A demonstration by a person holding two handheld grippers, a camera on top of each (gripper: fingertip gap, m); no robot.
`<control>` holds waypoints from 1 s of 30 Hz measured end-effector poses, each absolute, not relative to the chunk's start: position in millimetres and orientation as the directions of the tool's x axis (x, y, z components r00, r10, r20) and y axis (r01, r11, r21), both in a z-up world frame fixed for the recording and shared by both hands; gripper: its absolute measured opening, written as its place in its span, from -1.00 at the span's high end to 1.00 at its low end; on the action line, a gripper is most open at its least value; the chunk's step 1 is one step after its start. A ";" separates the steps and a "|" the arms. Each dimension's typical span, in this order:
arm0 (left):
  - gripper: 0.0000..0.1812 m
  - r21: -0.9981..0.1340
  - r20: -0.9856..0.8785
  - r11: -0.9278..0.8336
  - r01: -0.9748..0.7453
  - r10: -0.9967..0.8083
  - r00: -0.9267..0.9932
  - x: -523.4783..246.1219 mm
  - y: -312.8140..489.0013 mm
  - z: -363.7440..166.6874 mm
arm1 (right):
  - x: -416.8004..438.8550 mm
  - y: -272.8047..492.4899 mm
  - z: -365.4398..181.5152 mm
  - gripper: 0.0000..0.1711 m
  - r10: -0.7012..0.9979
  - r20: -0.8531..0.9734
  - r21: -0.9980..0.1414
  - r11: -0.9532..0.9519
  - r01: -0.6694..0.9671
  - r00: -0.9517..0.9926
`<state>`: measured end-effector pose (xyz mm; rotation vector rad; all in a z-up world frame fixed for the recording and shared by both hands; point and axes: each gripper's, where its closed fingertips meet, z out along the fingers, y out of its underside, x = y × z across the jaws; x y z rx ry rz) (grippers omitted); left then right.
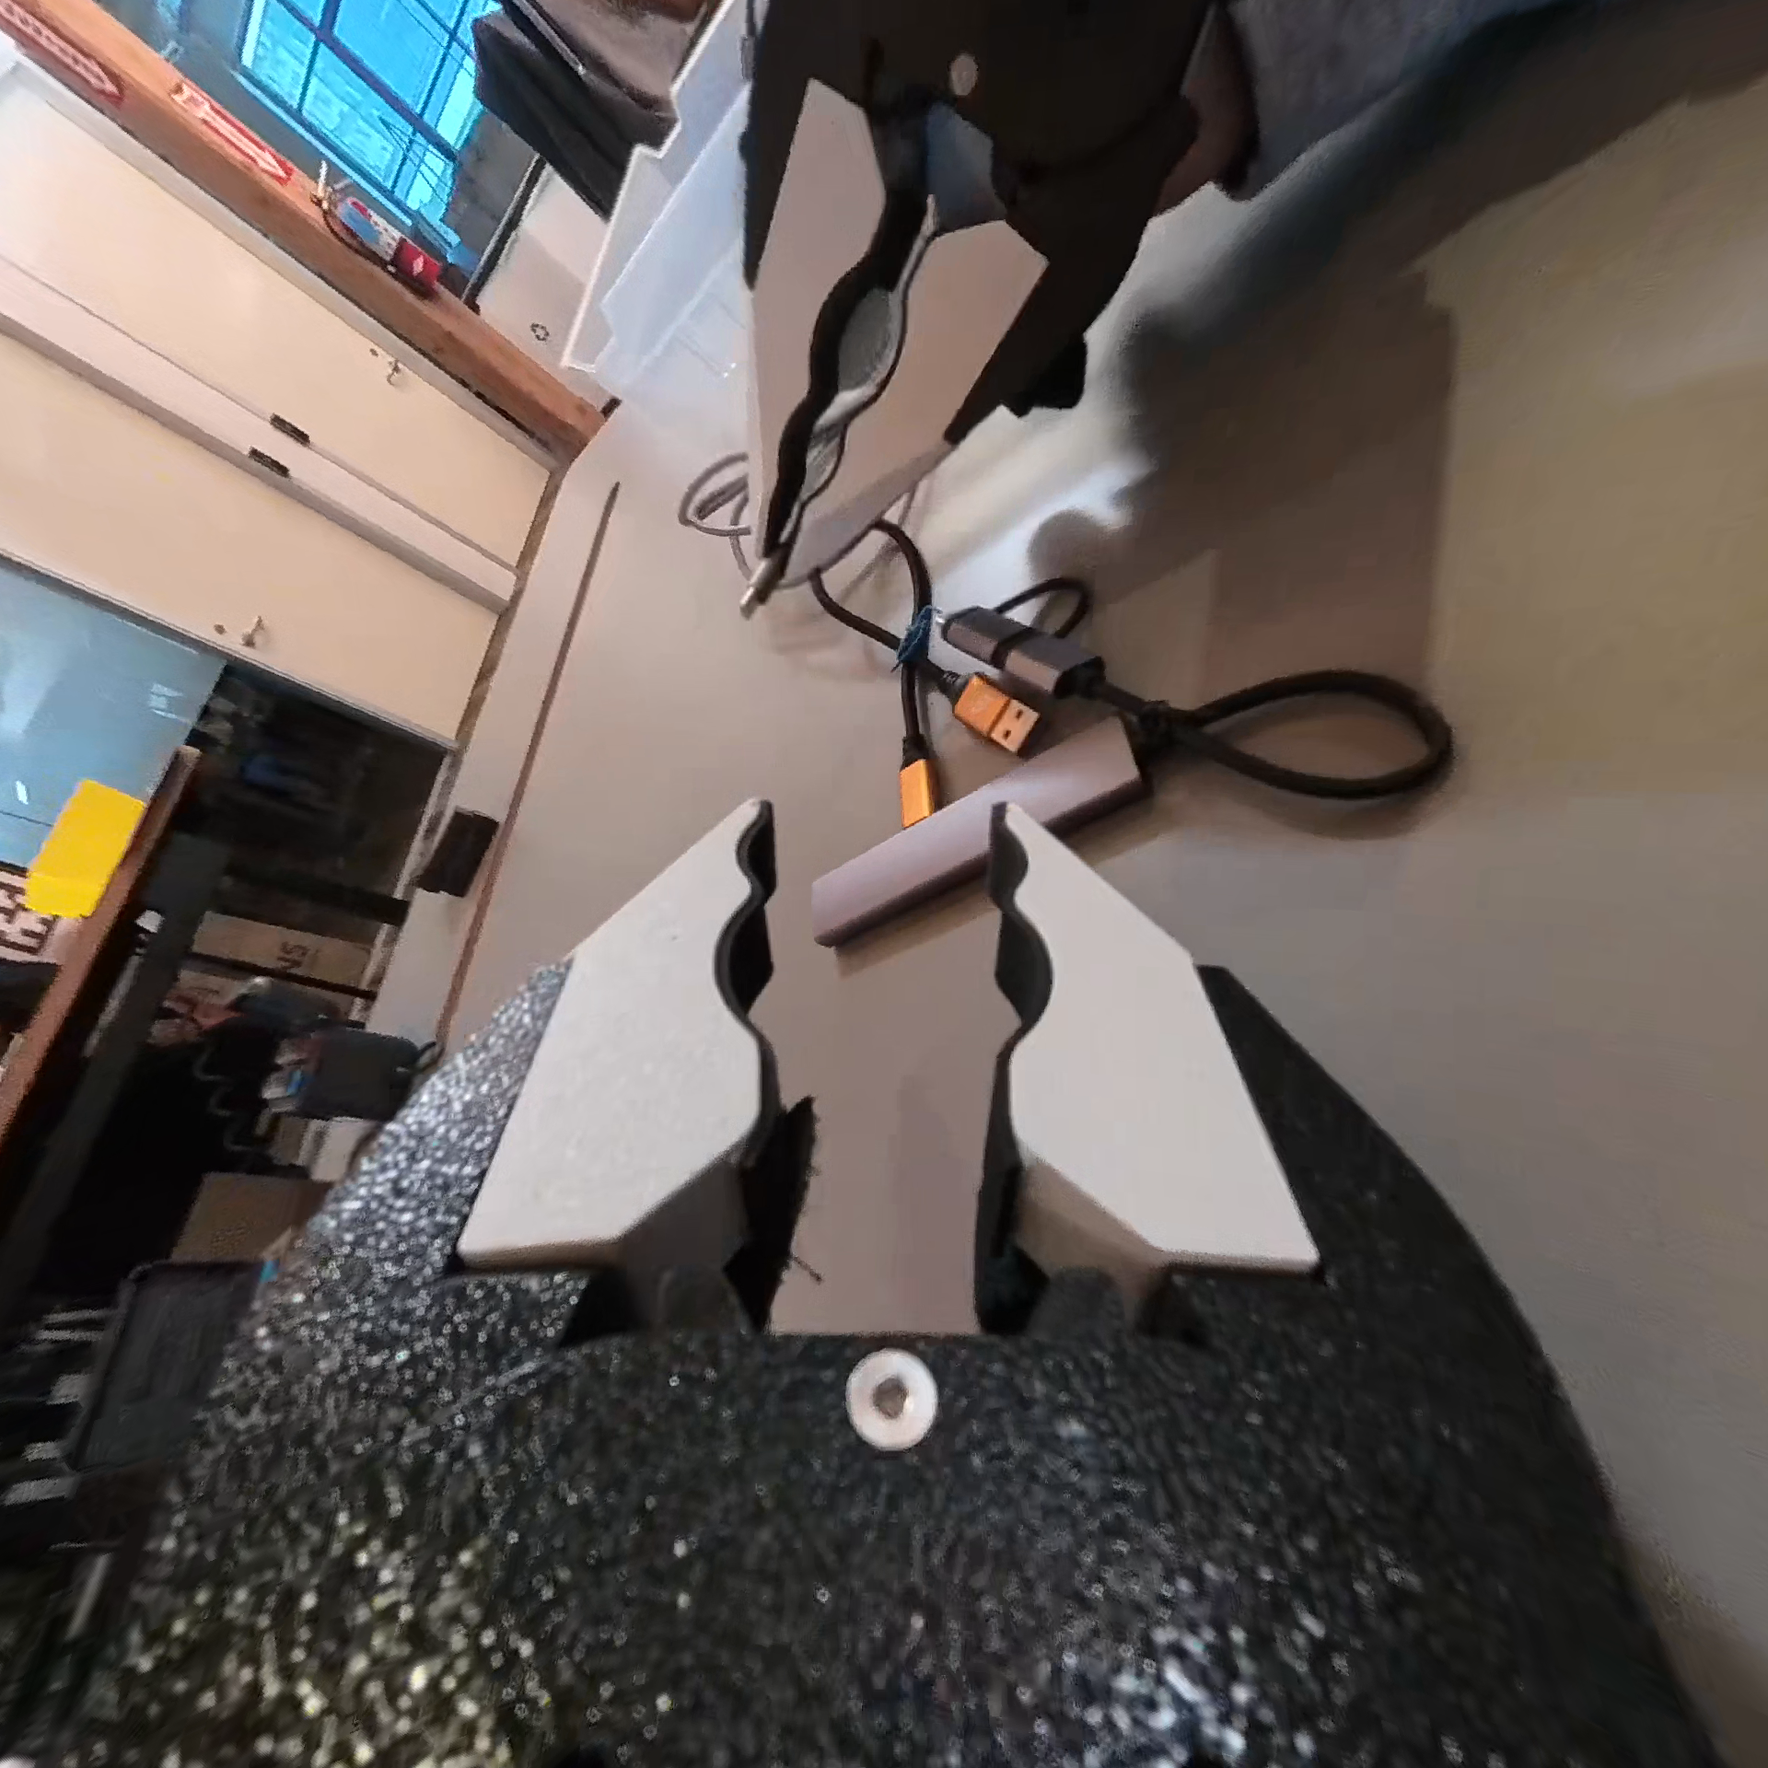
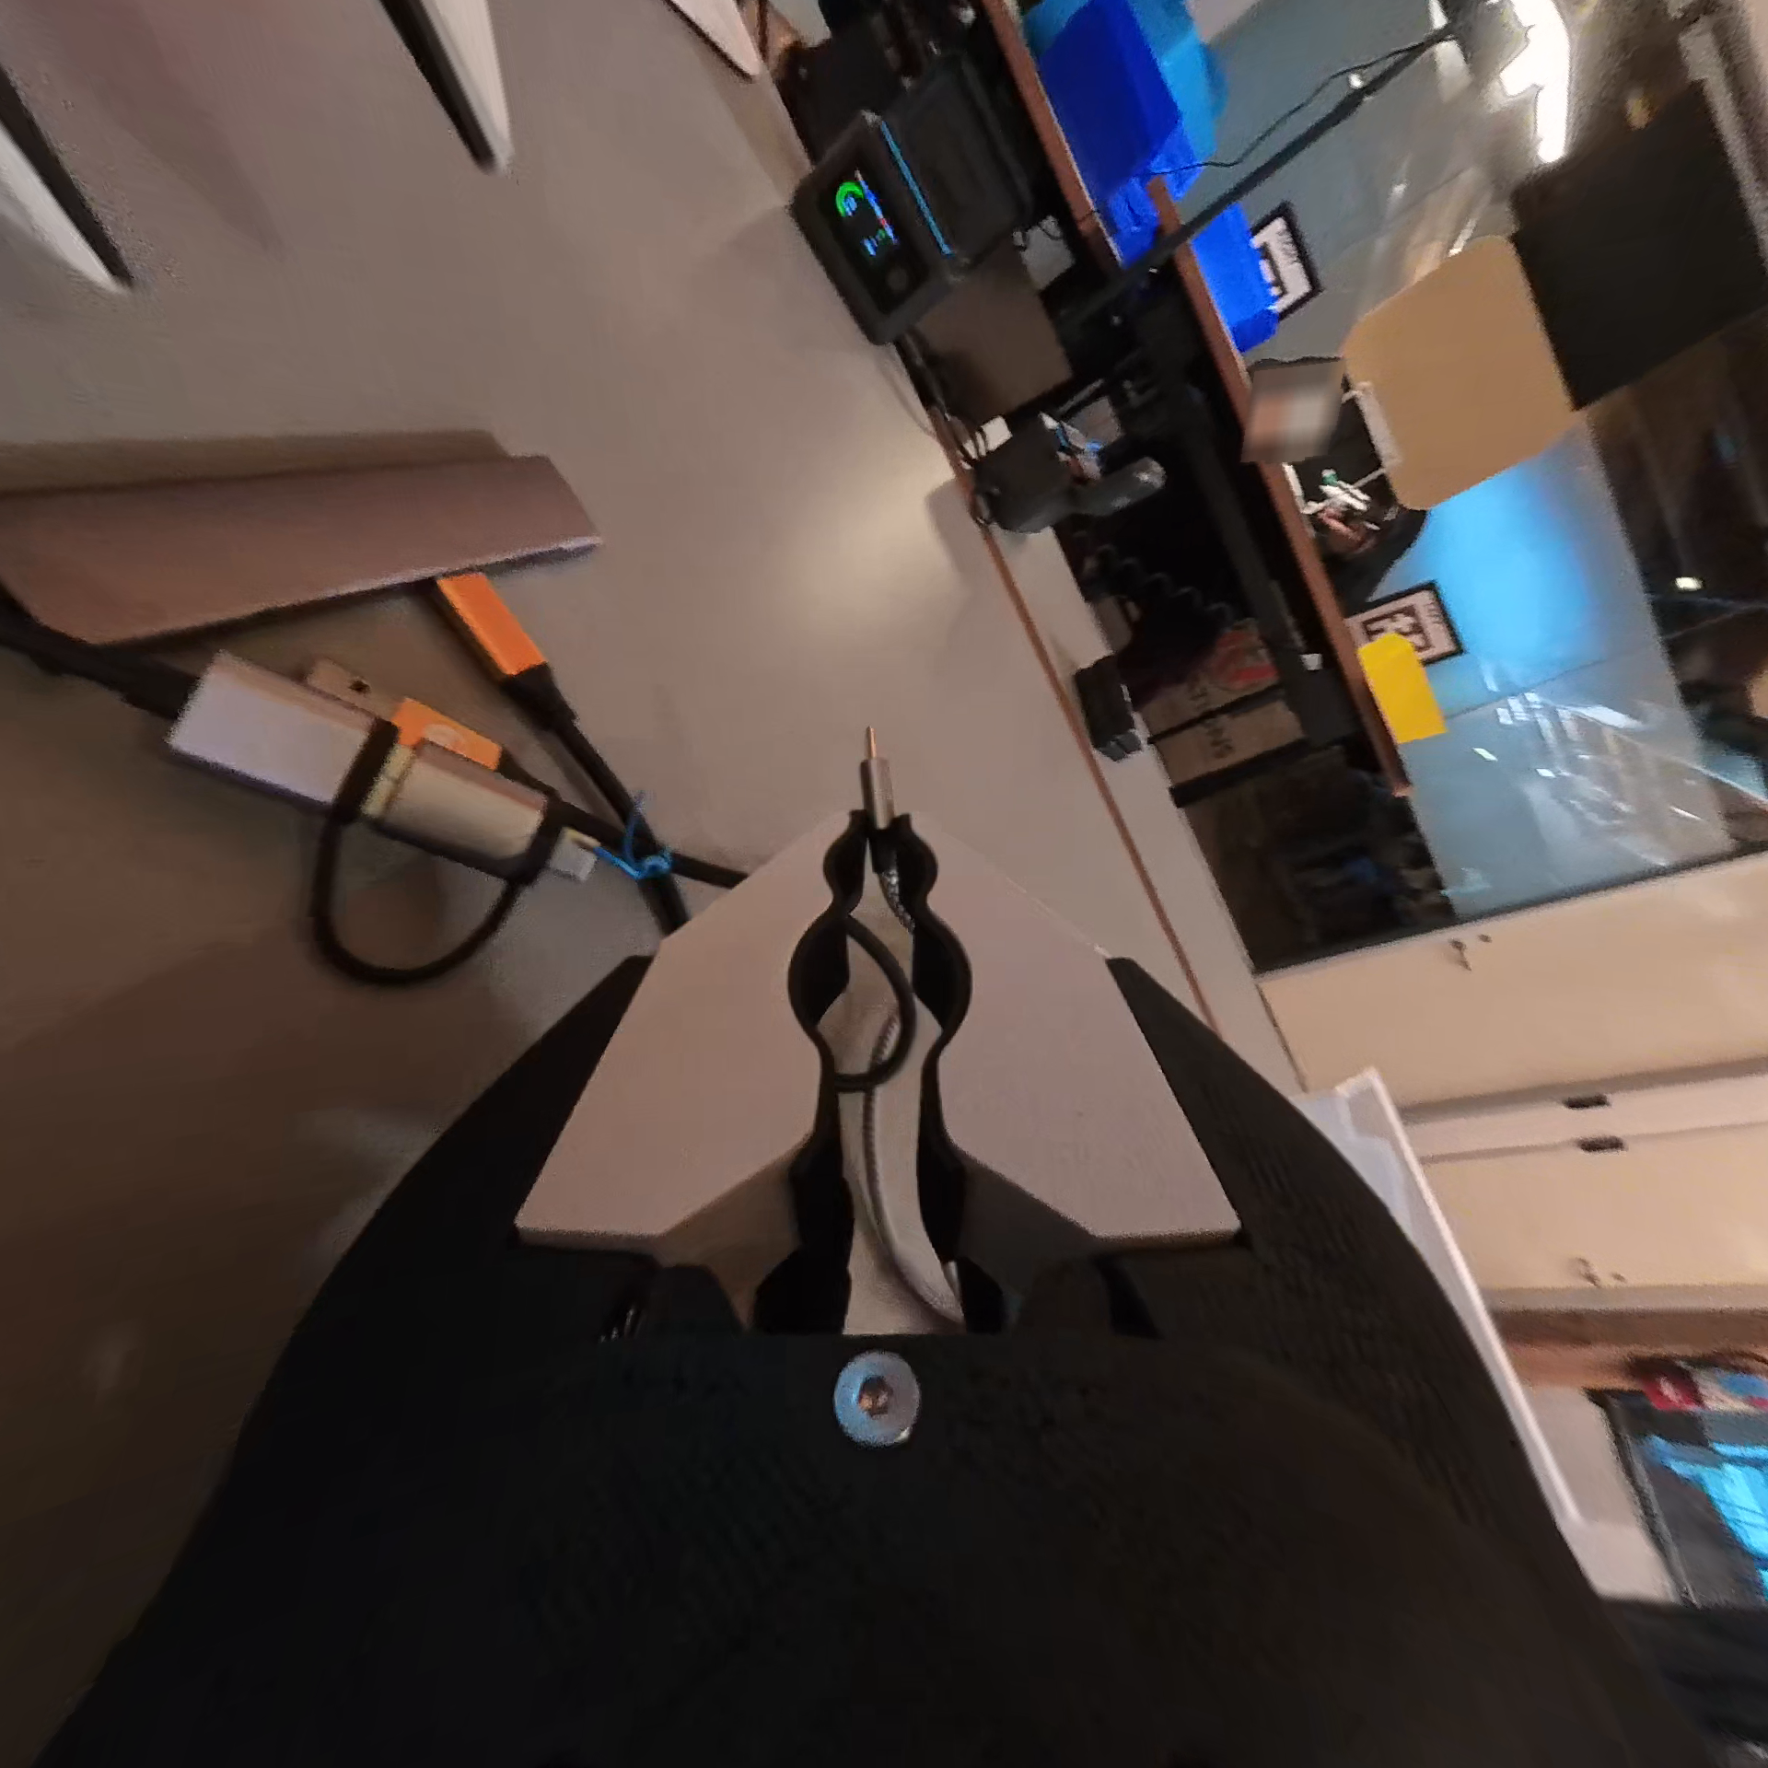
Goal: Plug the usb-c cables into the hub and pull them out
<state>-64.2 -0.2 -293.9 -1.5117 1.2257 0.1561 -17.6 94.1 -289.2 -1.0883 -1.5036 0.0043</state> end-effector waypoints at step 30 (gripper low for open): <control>0.99 -0.760 -0.293 -0.379 -0.528 -0.525 0.799 -22.5 -91.3 -315.1 | -8.1 79.3 -246.5 0.95 0.603 0.712 -0.702 0.635 0.322 0.360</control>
